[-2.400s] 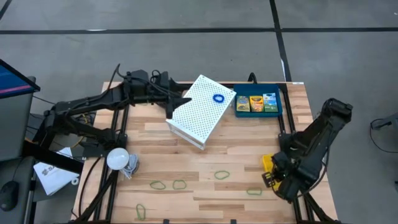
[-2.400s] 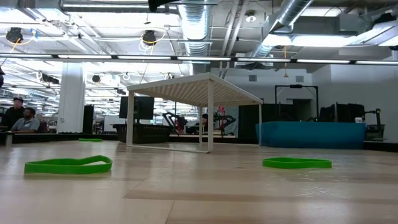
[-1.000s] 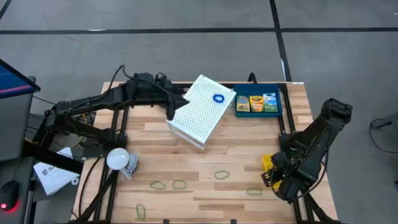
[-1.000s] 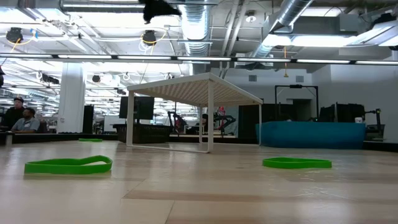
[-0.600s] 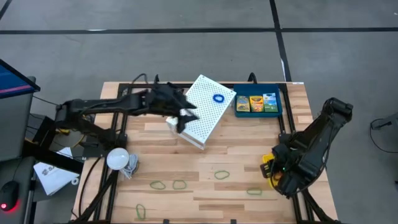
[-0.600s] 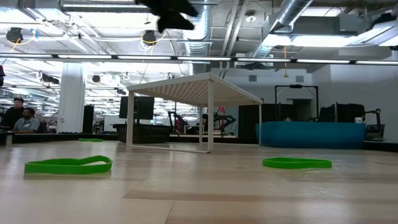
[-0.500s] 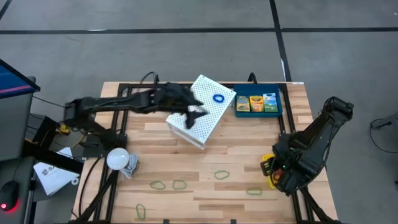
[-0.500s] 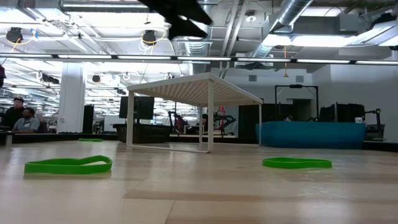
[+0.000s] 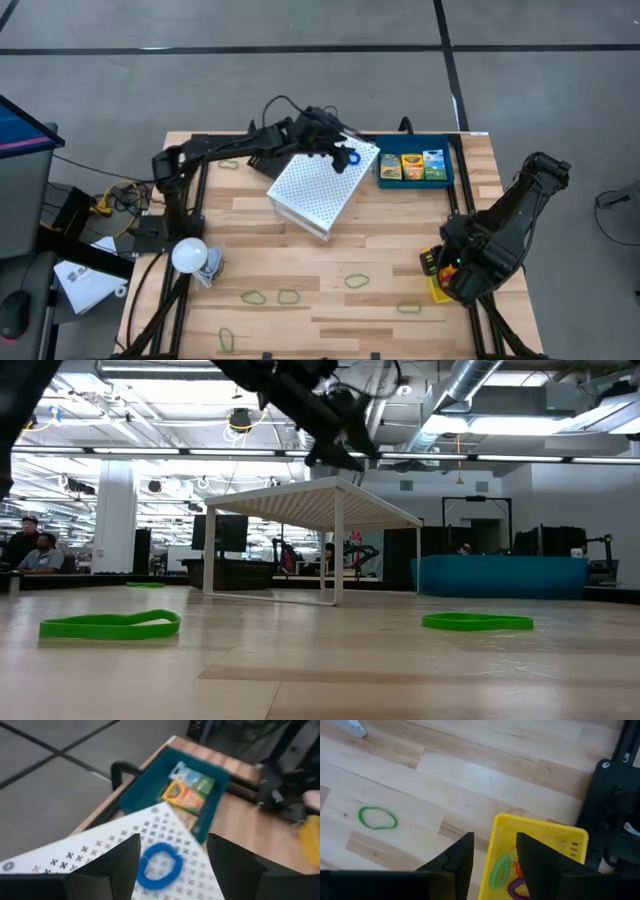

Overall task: Pick & Place Office Desk Supplies
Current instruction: Put the blue spring keychain into the yellow bin

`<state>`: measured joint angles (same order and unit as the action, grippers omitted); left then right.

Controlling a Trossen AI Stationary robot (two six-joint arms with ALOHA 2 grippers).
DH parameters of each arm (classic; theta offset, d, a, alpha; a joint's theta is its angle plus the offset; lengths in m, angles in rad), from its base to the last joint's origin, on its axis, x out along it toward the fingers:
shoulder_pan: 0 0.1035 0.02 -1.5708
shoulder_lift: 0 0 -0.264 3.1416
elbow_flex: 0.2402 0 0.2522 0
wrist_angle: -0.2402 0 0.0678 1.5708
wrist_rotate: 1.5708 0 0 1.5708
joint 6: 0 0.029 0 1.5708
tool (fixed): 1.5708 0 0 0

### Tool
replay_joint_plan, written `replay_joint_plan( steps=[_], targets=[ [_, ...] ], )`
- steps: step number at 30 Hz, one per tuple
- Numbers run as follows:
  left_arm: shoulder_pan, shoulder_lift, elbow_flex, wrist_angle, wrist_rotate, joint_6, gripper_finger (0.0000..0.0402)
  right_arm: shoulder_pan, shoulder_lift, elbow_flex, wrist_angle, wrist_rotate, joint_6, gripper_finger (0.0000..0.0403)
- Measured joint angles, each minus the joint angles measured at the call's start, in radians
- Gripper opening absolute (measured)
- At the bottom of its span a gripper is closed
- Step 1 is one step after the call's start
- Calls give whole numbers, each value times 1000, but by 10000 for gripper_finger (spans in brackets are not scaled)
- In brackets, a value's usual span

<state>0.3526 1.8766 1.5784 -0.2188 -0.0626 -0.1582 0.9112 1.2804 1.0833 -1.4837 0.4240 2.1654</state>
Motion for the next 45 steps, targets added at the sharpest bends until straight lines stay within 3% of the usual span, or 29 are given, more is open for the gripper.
replay_joint_plan(
  steps=[12, 31, 36, 45],
  targets=[
    [-17, 96, -3, 23, -225, 109, 202, 1, 0, 0, 6, -5, 0, 144],
    [-23, 147, -2, 6, -200, 123, 194, 5, 0, 0, -1, -5, -3, 143],
    [-23, 148, -2, -11, -200, 123, 151, 5, 0, 0, -1, -5, -3, 143],
    [-25, 147, -2, -15, -189, 99, 16, 5, 0, 0, -1, -5, -18, 143]
  ],
)
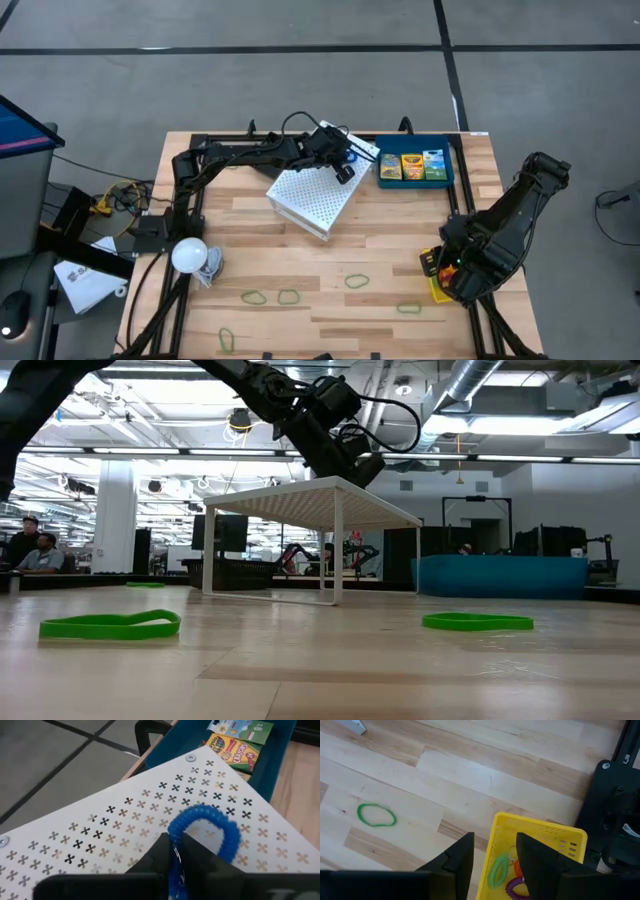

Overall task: Pick & Place Office Desk Supplies
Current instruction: Put the blue spring keychain into the yellow bin

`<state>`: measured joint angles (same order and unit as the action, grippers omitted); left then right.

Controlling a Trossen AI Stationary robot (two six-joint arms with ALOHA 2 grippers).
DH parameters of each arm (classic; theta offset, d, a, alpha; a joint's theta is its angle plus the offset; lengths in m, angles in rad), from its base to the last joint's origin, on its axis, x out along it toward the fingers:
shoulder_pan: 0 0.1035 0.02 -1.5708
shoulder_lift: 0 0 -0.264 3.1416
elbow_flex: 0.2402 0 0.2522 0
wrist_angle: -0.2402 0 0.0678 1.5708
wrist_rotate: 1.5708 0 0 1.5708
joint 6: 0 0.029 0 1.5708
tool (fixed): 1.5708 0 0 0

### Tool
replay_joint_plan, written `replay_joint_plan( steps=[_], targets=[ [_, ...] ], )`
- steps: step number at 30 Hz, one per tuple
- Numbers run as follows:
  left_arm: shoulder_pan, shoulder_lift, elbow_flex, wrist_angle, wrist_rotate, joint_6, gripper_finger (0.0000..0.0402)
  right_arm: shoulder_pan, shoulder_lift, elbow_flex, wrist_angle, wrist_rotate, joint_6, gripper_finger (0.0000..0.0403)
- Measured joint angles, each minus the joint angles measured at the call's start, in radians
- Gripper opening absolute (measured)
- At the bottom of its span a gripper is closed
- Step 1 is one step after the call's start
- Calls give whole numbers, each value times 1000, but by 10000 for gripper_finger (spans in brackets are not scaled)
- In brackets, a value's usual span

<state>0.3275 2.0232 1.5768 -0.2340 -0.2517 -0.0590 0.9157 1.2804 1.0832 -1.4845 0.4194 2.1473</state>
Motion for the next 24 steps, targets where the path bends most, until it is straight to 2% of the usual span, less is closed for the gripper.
replay_joint_plan(
  steps=[5, 11, 14, 17, 21, 24],
  targets=[
    [-3, -14, -4, 3, 18, -1, 13, 0, 0, 0, 0, 1, 0, 143],
    [-3, -80, -4, 11, 129, -1, 7, 0, 0, 0, 7, 30, 11, 143],
    [-3, -130, -4, 12, 238, 0, 7, 0, 0, 0, 22, 71, 16, 143],
    [-1, -191, -4, -2, 439, 30, 7, -8, 0, 0, 65, 137, 15, 143],
    [-18, -275, -3, -77, 688, 98, 7, -13, 0, 0, 140, 287, 18, 143],
    [-57, -321, -2, -157, 775, 156, 7, -31, 0, 0, 222, 437, 26, 143]
  ],
)
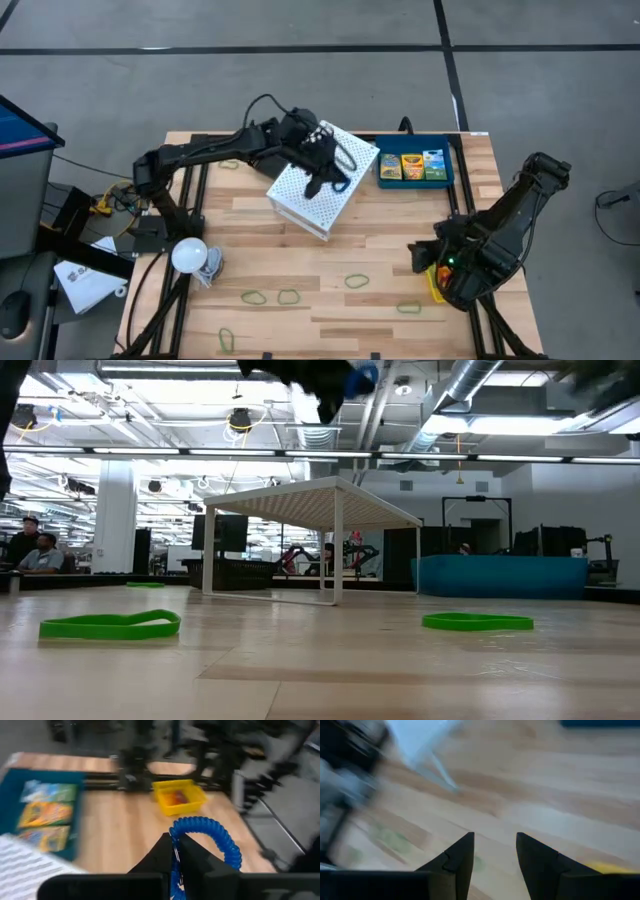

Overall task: Pick & Place Office Desk Supplies
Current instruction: Put the blue spring keychain into the yellow bin

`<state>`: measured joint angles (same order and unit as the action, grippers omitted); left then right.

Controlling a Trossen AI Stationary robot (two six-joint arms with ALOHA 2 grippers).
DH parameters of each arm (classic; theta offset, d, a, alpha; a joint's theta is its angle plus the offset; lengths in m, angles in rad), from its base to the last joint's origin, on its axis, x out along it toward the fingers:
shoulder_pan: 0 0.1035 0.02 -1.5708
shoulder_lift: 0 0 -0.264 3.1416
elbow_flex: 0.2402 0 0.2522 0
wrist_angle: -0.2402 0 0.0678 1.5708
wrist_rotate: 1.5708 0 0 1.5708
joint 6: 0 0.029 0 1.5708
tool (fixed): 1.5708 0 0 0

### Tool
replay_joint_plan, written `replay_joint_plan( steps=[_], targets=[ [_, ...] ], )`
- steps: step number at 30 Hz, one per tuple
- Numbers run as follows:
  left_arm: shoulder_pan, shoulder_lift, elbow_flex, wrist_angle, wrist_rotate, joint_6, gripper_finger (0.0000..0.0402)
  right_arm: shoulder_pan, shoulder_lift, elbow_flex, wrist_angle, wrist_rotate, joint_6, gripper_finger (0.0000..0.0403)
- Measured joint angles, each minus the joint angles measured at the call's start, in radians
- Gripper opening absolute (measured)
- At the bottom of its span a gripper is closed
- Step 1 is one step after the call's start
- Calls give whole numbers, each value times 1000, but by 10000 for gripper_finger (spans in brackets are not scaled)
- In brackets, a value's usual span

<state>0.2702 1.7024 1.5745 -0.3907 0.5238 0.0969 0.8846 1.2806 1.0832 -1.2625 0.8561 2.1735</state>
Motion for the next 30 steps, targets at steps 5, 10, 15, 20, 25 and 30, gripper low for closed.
replay_joint_plan(
  steps=[5, 10, 15, 20, 25, 30],
  targets=[
    [-104, -22, 0, -12, -74, 20, 7, -37, -14, 0, 215, 296, -71, 143],
    [-192, -1, 0, 78, -297, 26, 7, -93, -46, 0, 554, 348, -436, 143],
    [-239, 17, 0, 160, -551, 22, 7, -159, -53, 0, 936, 258, -888, 143],
    [-260, 15, 0, 207, -695, -4, 7, -197, -53, 0, 1039, 242, -1010, 143],
    [-291, 6, 0, 238, -736, -29, 7, -222, -51, 0, 1030, 226, -1023, 143],
    [-324, 7, 0, 245, -737, -36, 7, -250, -51, 0, 1008, 202, -1024, 143]
  ],
)
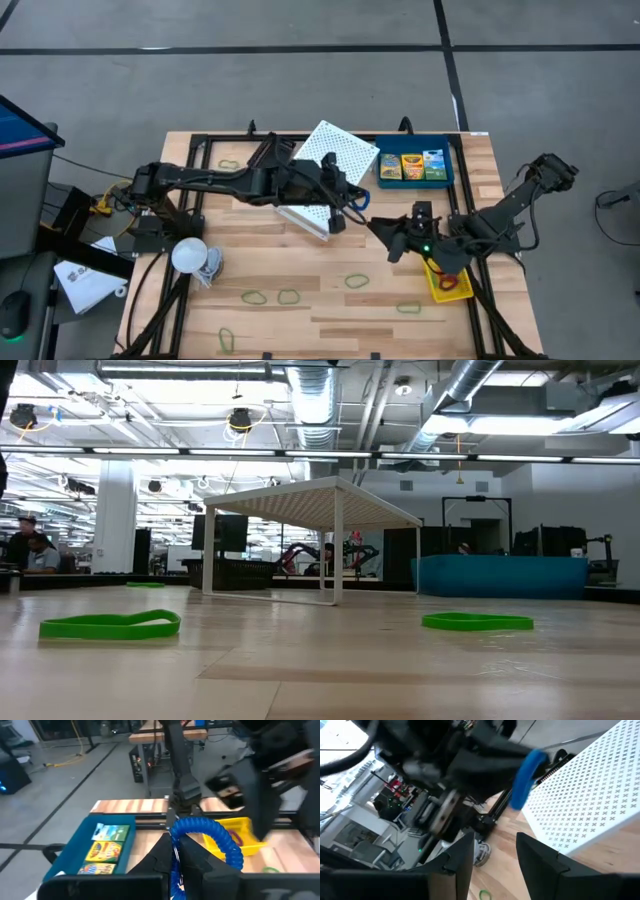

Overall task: Pick & Place Office Desk Supplies
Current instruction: Put the blue spring keychain into the yellow bin

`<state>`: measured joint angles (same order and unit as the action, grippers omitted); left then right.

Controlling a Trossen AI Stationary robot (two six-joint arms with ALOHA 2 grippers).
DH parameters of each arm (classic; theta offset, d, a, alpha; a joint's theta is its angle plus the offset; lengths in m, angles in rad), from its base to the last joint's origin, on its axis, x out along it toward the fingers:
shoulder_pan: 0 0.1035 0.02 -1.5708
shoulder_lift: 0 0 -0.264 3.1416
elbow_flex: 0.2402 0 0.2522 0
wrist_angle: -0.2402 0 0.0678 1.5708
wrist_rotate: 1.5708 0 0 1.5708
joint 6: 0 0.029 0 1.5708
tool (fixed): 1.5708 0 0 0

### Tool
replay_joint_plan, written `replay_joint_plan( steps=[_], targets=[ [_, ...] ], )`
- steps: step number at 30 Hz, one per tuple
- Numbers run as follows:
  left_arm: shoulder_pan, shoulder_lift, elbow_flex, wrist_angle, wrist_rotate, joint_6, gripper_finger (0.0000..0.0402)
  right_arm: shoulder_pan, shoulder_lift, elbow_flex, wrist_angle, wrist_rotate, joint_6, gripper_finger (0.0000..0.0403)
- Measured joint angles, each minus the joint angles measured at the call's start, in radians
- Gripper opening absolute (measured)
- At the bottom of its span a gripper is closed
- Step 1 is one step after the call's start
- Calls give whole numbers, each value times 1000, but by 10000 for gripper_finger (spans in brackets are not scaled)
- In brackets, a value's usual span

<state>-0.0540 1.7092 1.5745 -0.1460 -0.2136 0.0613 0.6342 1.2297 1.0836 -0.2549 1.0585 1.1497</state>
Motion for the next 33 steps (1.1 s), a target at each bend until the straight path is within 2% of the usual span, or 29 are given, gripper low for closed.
replay_joint_plan(
  steps=[16, 26, 29, 33],
  targets=[
    [-26, 0, 0, -2, -5, -25, 7, -102, 3, 0, -7, -93, -62, 143],
    [-25, 0, 0, -2, -4, -25, 7, -133, 3, 0, -23, -102, -62, 141],
    [-25, 0, 0, -2, -4, -25, 7, -142, 3, 0, -25, -120, -62, 124],
    [-25, 0, 0, -2, -4, -25, 7, -148, 3, 0, -24, -124, -88, 69]
  ],
)
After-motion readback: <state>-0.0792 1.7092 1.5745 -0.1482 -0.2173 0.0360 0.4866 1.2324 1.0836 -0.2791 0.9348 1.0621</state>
